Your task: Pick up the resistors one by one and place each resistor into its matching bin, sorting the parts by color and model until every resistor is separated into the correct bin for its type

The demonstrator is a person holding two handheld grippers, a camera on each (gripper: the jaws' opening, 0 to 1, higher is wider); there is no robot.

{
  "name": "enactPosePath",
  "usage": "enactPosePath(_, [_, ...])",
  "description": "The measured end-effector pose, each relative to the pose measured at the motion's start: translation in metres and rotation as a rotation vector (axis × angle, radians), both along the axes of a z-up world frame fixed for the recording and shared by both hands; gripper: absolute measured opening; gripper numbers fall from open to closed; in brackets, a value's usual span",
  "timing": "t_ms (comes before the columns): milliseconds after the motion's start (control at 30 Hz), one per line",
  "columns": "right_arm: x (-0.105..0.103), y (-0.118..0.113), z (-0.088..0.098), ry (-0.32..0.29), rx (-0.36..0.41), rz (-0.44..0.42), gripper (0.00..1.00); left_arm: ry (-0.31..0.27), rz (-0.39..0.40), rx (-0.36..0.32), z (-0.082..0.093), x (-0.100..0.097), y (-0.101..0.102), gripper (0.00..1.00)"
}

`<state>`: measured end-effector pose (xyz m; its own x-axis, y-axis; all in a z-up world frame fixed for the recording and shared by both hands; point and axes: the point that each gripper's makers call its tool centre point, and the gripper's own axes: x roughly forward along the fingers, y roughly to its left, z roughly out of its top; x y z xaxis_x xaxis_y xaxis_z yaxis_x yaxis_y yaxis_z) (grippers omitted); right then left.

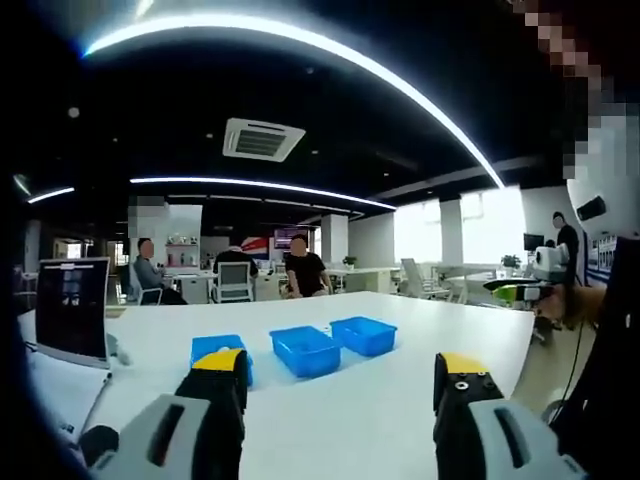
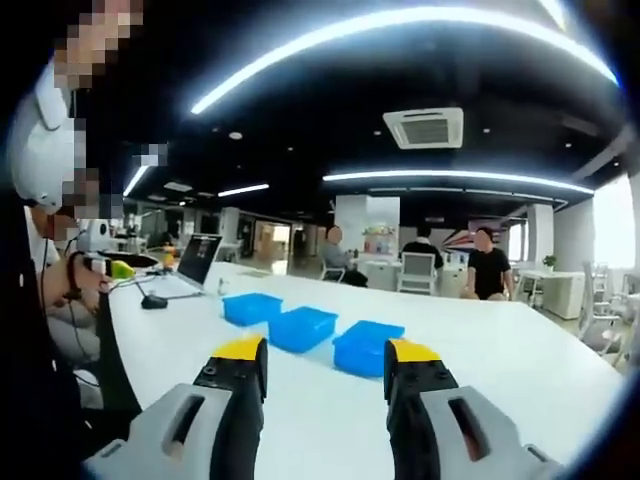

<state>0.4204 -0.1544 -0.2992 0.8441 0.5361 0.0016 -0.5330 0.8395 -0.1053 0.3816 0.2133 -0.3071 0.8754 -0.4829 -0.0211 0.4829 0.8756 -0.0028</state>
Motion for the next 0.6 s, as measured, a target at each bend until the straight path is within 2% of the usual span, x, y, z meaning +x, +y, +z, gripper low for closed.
enactPosePath(600, [-0.003, -0.007, 0.001, -0.005, -0.005, -0.024, 0.48, -0.027, -0.004, 0.007, 0.011, 0.002, -0.003, 0.77])
